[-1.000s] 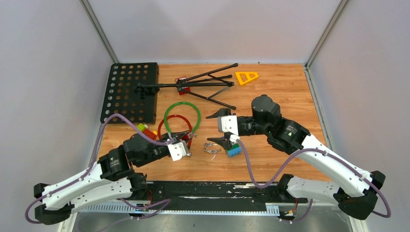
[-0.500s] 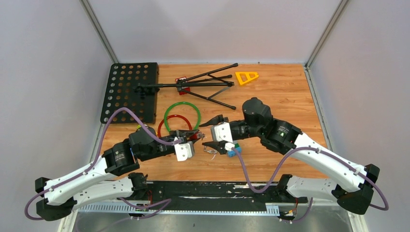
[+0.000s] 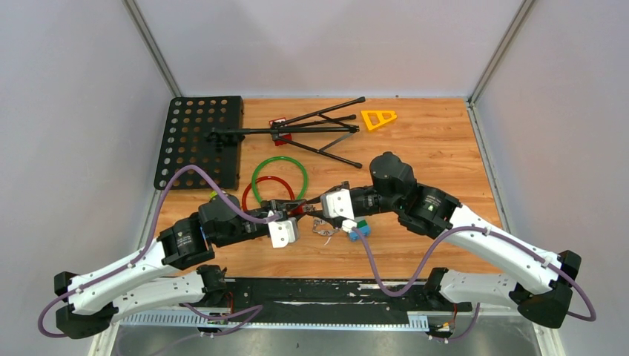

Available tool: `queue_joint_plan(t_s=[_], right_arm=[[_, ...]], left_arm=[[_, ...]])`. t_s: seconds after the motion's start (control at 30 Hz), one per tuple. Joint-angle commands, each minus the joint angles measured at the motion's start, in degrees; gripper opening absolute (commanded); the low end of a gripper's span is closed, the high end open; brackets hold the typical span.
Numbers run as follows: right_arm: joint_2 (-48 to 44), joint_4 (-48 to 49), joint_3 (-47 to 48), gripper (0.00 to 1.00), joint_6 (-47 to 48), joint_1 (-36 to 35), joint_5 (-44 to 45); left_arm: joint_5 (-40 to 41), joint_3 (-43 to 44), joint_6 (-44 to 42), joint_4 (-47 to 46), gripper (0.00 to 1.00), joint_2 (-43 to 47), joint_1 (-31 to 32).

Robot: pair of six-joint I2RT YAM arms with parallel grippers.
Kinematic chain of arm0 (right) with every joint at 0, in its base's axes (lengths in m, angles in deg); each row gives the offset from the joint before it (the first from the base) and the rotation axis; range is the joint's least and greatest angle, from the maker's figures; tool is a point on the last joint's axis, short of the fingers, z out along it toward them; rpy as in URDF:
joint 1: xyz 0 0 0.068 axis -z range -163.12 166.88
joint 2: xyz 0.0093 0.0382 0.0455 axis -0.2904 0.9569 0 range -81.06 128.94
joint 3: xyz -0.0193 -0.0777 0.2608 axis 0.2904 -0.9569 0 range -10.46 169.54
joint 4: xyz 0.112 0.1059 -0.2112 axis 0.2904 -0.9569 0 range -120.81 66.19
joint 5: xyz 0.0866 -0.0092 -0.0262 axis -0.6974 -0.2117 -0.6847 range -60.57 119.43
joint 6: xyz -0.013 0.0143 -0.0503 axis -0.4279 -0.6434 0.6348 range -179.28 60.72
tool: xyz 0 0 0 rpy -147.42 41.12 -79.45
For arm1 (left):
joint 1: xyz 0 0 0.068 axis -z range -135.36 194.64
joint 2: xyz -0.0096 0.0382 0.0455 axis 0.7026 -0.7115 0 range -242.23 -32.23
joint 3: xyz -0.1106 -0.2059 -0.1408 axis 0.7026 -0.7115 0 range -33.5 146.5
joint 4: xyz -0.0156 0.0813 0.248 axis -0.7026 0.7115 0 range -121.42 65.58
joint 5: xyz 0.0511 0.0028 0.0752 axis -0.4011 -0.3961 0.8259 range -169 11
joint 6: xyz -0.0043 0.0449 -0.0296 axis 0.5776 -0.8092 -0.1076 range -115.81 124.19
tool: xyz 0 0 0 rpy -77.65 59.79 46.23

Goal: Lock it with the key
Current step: Lock the lock.

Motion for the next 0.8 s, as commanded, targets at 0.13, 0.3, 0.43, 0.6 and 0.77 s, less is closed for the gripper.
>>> queue_joint_plan(t_s=[0.13,0.3,0.43,0.6,0.77], right_arm=[[-0.50,0.42,0.51,0.10,-0.72,-0.77,1.69],[0.10,0.36,0.37,0.00,-2.44,-0.91,8.13],[2.32,-1.62,2.02,0.00,-6.24,-1.05,13.93],[2.45,0.16,1.88,0.00,-10.64,-1.85,19.81],[1.72,-0.05,1.96,0.00,-14.74,-1.85,21.95]], left_arm=[[-0.54,1.88,-0.44,-2.36,0.00,-0.11,-0.19],[-0.07,2.32,-0.37,-2.16,0.00,0.06,-0.20],[0.31,2.42,-0.48,-2.18,0.00,0.14,-0.20],[1.25,2.59,-1.10,-1.60,0.00,0.21,-0.20],[4.02,2.59,-3.23,0.04,0.00,0.96,-0.15]])
